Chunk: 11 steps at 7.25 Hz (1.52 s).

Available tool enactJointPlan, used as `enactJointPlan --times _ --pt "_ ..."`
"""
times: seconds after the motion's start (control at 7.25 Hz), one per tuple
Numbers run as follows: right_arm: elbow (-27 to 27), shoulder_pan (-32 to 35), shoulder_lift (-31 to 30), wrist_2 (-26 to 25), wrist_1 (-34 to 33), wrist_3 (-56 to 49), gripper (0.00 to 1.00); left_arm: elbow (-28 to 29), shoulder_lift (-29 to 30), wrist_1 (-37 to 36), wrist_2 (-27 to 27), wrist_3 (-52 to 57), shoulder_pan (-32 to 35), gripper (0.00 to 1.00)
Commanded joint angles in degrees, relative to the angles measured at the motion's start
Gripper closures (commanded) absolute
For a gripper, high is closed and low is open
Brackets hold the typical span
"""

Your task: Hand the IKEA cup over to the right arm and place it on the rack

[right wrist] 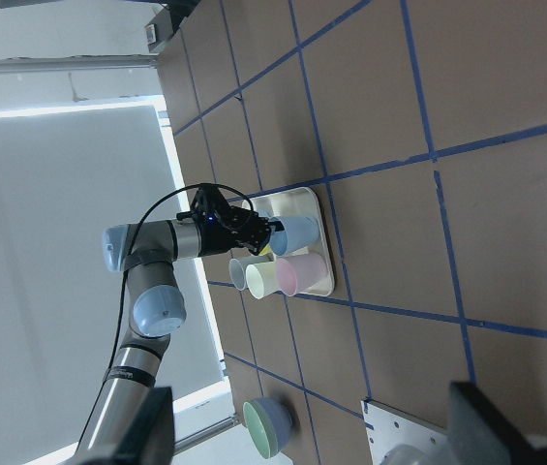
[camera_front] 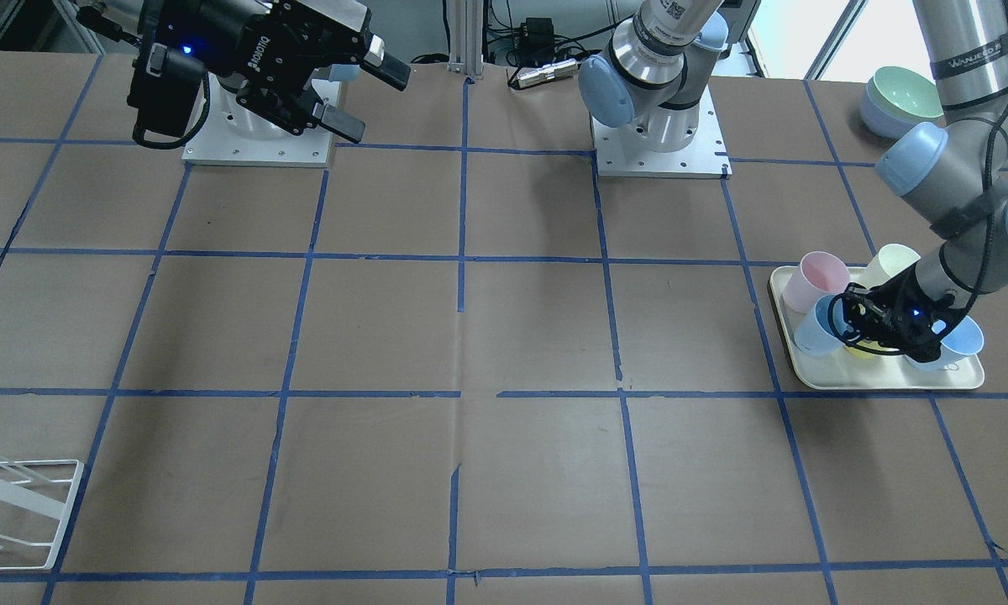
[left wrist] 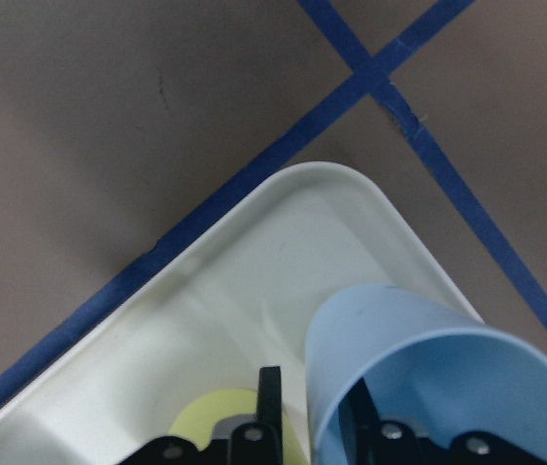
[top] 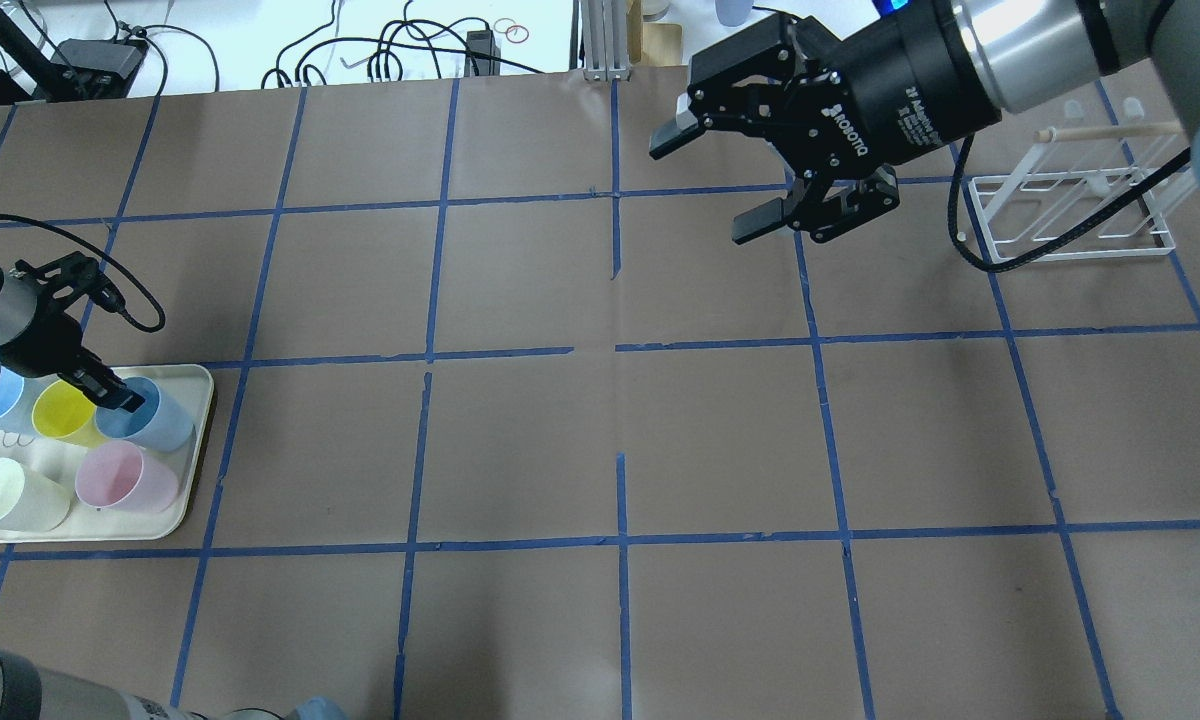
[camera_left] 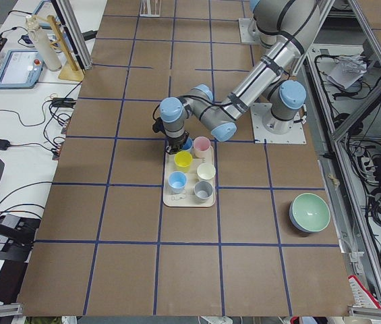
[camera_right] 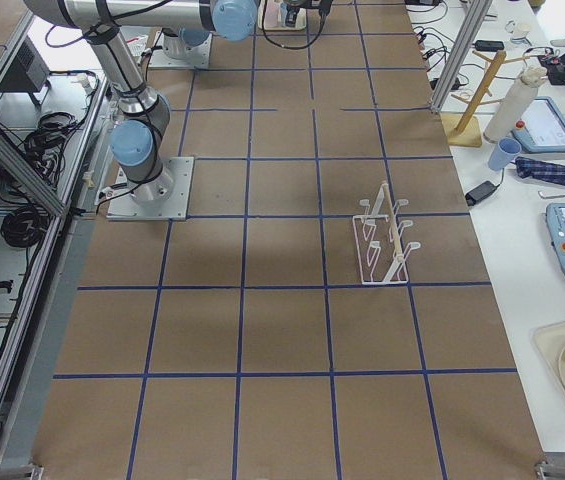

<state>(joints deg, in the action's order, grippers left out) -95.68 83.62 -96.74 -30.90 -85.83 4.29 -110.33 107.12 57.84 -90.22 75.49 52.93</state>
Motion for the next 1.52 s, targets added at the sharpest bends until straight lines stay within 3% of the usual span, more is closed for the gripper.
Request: enactJointPlan --times 0.0,0.28,0.55,0.97,1.24,1.38 --pt "-0.55 -0.56 0.15 2.68 0.41 -2.26 0.00 0.72 -0.94 1.82 -0.13 -3.13 0.77 0.97" --pt "-3.10 -0.56 -0.20 8.37 0.41 -5.51 0.00 6.32 -3.13 10.22 0.65 -9.88 2.08 0.98" --pt "-3.28 -0.48 0.15 8.66 0.49 -5.43 0.00 13.27 -5.85 24.97 1.88 -18.92 7.51 0.98" --pt "-3.28 -0.74 1.81 8.75 0.49 -5.52 0.00 18.57 -10.95 41.60 19.83 -31.24 8.68 1.00" --pt "-4.41 -0.92 2.87 18.89 1.28 -5.78 0.00 18.40 -13.07 51.09 32.93 -36.63 10.08 1.00" --pt "-6.25 -0.92 2.87 19.64 1.28 -8.74 0.00 18.05 -14.03 53.92 38.05 -39.25 12.79 1.00"
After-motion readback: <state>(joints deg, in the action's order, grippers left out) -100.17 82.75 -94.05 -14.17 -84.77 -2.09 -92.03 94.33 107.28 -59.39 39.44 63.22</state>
